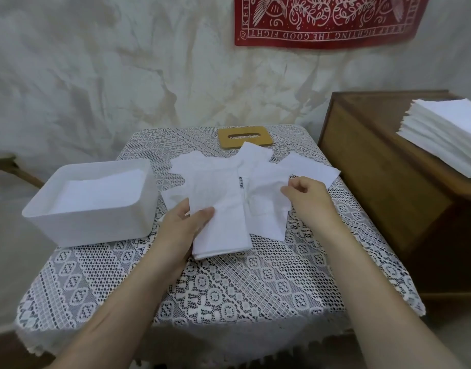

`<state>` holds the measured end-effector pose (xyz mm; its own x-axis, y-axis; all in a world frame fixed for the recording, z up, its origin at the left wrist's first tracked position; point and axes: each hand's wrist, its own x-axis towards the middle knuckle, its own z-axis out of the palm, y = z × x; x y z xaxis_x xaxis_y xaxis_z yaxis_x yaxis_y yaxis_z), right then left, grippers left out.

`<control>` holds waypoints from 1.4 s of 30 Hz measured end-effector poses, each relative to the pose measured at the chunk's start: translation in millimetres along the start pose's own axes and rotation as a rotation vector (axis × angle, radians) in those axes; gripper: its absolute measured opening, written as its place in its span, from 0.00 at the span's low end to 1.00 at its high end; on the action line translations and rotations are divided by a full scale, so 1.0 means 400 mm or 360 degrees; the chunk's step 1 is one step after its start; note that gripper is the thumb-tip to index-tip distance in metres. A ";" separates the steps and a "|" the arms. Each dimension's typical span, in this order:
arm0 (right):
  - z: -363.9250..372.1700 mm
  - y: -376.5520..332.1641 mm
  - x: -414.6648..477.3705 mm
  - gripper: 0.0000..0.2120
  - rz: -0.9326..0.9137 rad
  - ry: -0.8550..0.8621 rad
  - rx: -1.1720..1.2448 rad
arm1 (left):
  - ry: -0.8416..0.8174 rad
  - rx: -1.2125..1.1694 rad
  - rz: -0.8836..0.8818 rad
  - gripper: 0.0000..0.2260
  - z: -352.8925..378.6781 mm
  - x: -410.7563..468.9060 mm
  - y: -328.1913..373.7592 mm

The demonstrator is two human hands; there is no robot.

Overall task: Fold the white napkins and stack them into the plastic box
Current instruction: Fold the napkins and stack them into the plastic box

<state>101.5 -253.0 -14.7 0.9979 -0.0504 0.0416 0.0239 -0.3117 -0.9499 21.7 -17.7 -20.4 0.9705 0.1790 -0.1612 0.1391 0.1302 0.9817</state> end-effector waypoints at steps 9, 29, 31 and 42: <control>0.022 0.017 0.022 0.15 0.0148 0.0031 -0.0235 | 0.0028 -0.0016 -0.0020 0.10 -0.004 -0.002 0.001; 0.062 0.008 0.075 0.11 0.0100 -0.0043 -0.0969 | -0.0055 -0.0017 0.0015 0.10 -0.006 0.020 0.006; 0.057 0.009 0.063 0.11 0.0087 -0.0052 -0.1033 | -0.0052 -0.0026 0.0011 0.10 -0.007 0.014 0.004; 0.062 0.002 0.034 0.14 0.0054 -0.0178 -0.1133 | 0.0008 -0.0025 -0.0040 0.11 -0.013 0.005 -0.002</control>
<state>116.7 -230.3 -22.5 0.9985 0.0143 -0.0525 -0.0149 -0.8565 -0.5160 22.5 -12.3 -22.1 0.9658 0.1805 -0.1862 0.1601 0.1500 0.9756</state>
